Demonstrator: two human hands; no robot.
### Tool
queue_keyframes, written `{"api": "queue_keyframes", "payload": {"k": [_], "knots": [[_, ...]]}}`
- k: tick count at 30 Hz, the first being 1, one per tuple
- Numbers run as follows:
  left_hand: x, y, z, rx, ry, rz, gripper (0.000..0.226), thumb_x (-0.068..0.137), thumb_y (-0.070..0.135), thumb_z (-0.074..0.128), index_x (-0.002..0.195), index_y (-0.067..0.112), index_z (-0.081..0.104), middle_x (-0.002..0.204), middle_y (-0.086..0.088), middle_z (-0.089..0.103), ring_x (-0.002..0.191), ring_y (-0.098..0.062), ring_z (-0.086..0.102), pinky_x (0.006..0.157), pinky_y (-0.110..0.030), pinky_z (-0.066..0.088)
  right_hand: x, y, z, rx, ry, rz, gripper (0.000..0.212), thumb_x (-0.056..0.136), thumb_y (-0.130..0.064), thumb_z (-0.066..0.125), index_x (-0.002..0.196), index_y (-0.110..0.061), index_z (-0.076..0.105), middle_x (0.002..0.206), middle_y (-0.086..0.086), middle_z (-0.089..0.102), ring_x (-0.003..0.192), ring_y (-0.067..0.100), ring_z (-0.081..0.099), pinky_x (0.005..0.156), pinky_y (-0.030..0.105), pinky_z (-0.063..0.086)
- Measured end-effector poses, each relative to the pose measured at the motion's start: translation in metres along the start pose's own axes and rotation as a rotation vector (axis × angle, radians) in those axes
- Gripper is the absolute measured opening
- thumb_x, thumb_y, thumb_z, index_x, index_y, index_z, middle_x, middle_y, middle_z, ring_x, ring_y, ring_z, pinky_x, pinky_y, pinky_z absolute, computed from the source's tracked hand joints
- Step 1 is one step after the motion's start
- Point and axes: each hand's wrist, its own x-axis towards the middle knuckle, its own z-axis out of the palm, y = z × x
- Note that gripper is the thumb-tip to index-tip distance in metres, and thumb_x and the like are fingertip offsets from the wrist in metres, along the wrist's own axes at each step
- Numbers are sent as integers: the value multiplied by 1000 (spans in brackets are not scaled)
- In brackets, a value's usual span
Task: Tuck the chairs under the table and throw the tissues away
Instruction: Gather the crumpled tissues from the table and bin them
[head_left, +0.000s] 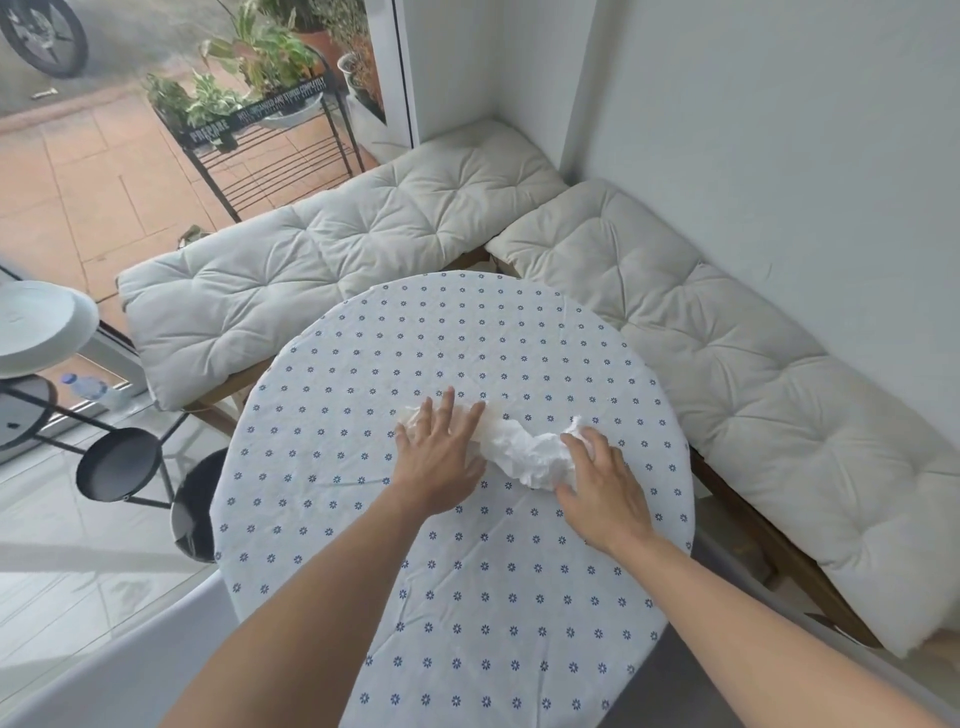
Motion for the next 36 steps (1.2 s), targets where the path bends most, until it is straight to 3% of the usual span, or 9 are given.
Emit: {"api": "queue_keyframes", "payload": {"k": [3, 6, 10, 12, 14, 18, 22, 29, 36], "knots": [[3, -3, 7, 78, -1, 38, 64, 109, 46, 40, 161, 42, 4, 176, -6, -6, 160, -43, -2, 122, -75, 12, 3, -3, 8, -5, -45, -52, 73, 94, -62, 52, 156, -35, 26, 170, 0, 11, 144, 27, 30, 110, 50, 43], [-3, -10, 8, 38, 54, 49, 49, 112, 20, 43, 159, 24, 30, 172, -10, 23, 158, -43, 14, 122, -69, 25, 9, -14, 16, 18, -25, -100, 78, 91, -75, 49, 156, -38, 26, 171, 1, 11, 148, 26, 27, 112, 51, 42], [-17, -19, 3, -82, 128, 101, 33, 108, 6, 52, 139, 8, 61, 154, -12, 55, 150, -36, 40, 106, -59, 53, 18, -42, 25, 78, 5, -175, 72, 91, -71, 55, 153, -38, 36, 168, 4, 24, 145, 26, 33, 109, 49, 47], [-23, -21, 0, -93, 165, 151, 20, 105, 4, 56, 119, 3, 71, 129, -11, 68, 131, -32, 55, 86, -55, 61, 21, -59, 29, 94, 20, -223, 66, 92, -63, 61, 150, -35, 44, 165, 5, 31, 139, 27, 39, 106, 48, 49], [-29, -22, -2, -91, 184, 173, 15, 104, 4, 57, 105, 3, 72, 110, -10, 70, 111, -30, 62, 72, -50, 60, 22, -75, 32, 91, 16, -277, 56, 94, -55, 65, 144, -32, 53, 160, 7, 40, 133, 27, 45, 101, 46, 51], [-39, -30, -8, -83, 174, 109, 15, 101, 0, 58, 100, 1, 73, 104, -12, 72, 95, -35, 66, 70, -48, 58, 19, -90, 35, 173, 28, -298, 21, 101, -28, 64, 117, -19, 73, 132, 3, 63, 116, 28, 57, 80, 46, 59], [-49, -41, -16, -72, 175, 21, 14, 97, -7, 57, 99, -3, 70, 102, -16, 71, 84, -37, 68, 70, -52, 58, 11, -88, 30, 238, 29, -263, 17, 102, -14, 59, 105, -9, 75, 117, 2, 68, 106, 27, 60, 73, 46, 58], [-92, -66, -46, -145, 245, -108, 38, 102, 3, 56, 139, 10, 56, 104, -15, 65, 84, -40, 65, 72, -51, 57, -4, -112, 16, 275, 43, -277, 19, 102, -14, 60, 113, -9, 74, 117, 5, 68, 103, 26, 63, 79, 43, 57], [-175, -136, -86, -53, 267, -164, 12, 99, 1, 59, 97, -1, 71, 101, -11, 62, 82, -34, 63, 75, -48, 59, -46, -201, 22, 275, 40, -363, 19, 102, -15, 60, 115, -8, 72, 117, 5, 67, 102, 27, 64, 81, 41, 57]]}}
